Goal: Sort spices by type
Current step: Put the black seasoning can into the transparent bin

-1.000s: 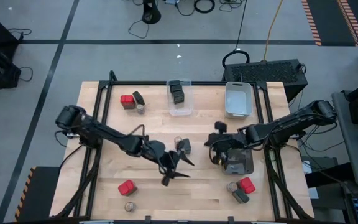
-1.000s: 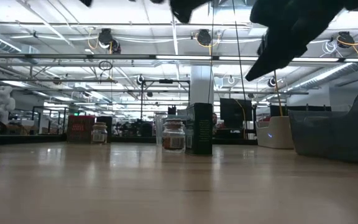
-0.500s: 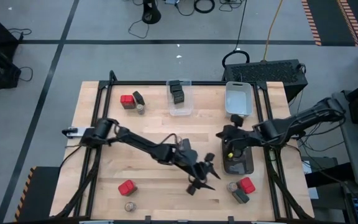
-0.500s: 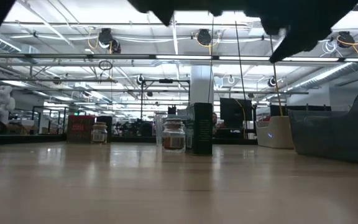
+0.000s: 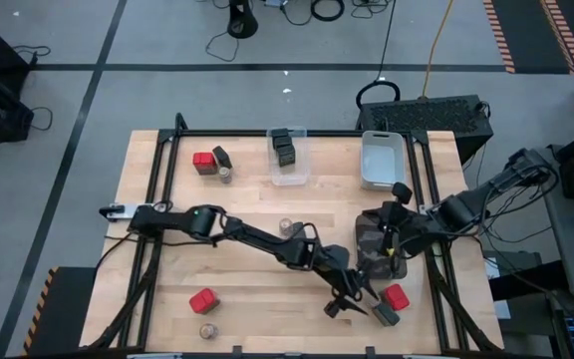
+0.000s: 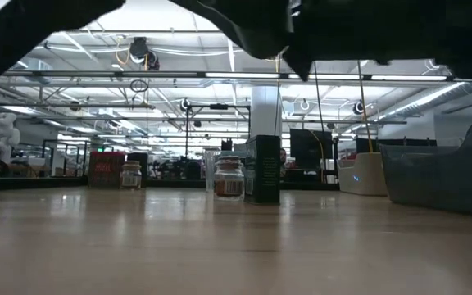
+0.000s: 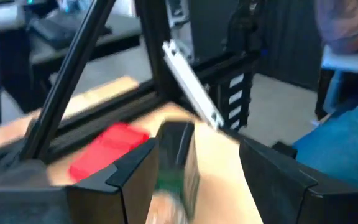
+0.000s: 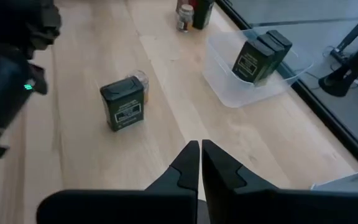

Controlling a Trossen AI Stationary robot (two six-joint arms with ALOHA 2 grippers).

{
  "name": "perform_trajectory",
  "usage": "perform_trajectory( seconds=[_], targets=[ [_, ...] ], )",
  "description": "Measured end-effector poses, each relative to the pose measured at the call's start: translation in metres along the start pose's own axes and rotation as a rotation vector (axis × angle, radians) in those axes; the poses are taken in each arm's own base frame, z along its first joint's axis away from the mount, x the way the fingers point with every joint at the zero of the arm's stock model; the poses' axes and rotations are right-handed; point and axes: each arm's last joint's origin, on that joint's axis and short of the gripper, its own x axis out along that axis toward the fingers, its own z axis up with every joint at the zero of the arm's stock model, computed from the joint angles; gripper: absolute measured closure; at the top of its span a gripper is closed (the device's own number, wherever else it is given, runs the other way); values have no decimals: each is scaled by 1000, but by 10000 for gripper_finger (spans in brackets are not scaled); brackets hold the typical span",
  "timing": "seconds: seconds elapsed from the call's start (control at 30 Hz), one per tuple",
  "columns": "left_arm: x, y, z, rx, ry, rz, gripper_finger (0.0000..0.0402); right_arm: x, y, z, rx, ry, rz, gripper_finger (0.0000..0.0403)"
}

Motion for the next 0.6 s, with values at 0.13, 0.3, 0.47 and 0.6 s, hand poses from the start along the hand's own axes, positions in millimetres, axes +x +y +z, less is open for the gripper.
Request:
perform_trajectory(
  seconds=[0.13,0.3,0.47,0.6],
  targets=[
    [11,4,1,1,-1,-18,171,-1,0,0,-9,-4,-8,403],
    [21,8,-7,25,-1,-11,171,-1,-1,0,-17,-30,-46,403],
    [30,10,-20,18,15,30,171,0,-1,0,-20,-30,-47,403],
    [34,10,-24,23,5,37,171,0,-1,0,-21,-30,-45,403]
  ],
)
